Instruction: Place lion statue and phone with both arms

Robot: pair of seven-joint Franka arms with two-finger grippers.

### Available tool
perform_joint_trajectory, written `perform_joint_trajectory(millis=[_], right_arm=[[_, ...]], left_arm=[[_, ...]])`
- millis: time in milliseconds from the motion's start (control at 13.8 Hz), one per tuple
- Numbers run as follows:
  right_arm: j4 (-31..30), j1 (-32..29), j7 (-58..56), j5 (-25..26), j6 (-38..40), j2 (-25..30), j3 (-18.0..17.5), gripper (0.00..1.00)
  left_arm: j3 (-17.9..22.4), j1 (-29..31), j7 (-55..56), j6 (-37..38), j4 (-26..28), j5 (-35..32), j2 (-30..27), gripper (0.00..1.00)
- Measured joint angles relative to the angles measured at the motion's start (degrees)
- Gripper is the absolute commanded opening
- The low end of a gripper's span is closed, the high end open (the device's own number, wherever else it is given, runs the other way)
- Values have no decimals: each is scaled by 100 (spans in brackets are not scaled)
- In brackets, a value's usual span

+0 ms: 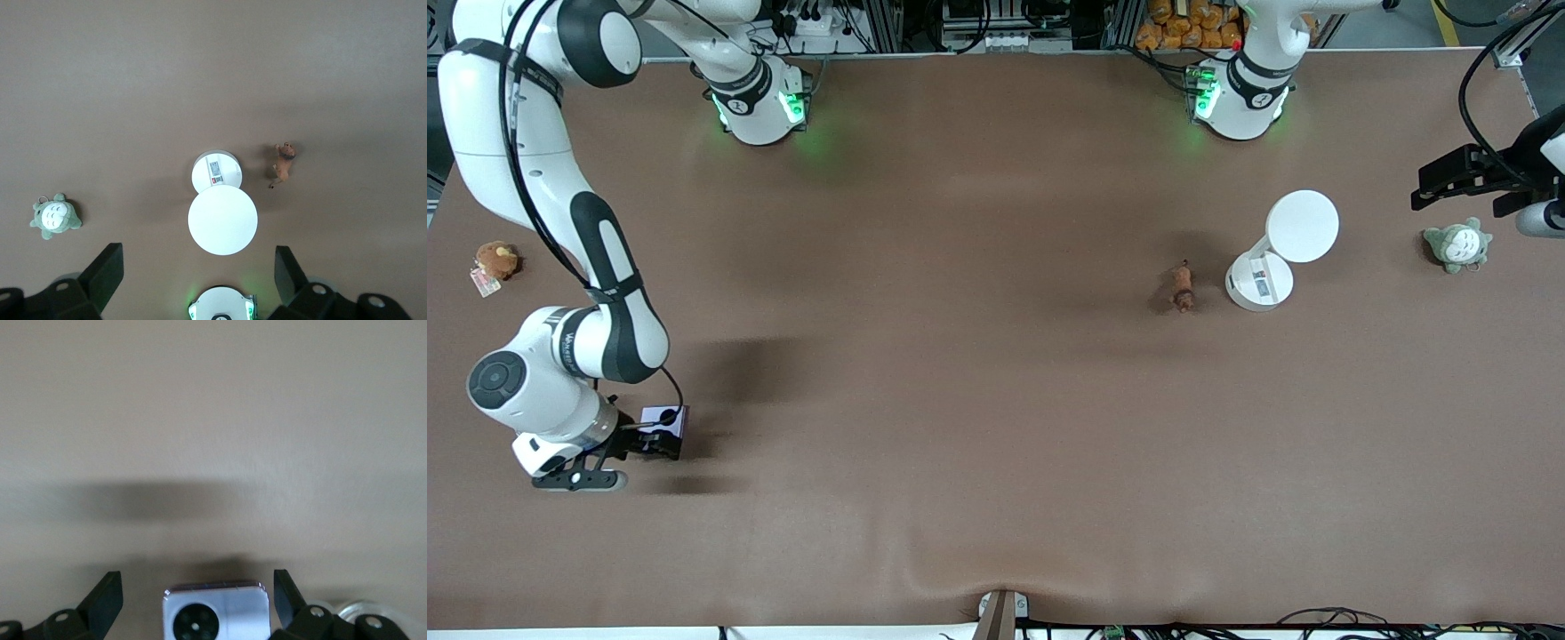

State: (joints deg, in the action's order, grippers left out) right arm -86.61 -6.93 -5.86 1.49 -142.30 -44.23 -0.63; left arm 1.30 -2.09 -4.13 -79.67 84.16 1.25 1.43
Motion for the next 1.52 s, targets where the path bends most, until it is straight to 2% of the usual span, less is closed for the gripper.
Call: perform_joint_trajectory(millis=[145,435,798,943,1161,1378,1523], right_arm=[[69,58,0,1,306,353,-9,100],[35,110,-2,1,1904,1547,-30,100],[-921,374,35,0,2935,3200,-49,100],[-1045,467,322,0,3507,3715,-51,100],[-938,506,593,0,4330,4227,-42,100],[-410,504,631,-3,5283,4418,25,100],[-163,504,632,-59,5612,4476,93,100]], left_arm=[[-1,0,0,0,-2,0,2,100],[0,0,0,0,-5,0,7,100],[2,0,0,-2,-2,0,110,100],[2,0,0,-17,-13,0,127,100],[2,0,0,-18,-41,0,126,100],[1,0,0,-19,-46,0,126,100],[-1,-2,0,-19,-48,0,126,100]])
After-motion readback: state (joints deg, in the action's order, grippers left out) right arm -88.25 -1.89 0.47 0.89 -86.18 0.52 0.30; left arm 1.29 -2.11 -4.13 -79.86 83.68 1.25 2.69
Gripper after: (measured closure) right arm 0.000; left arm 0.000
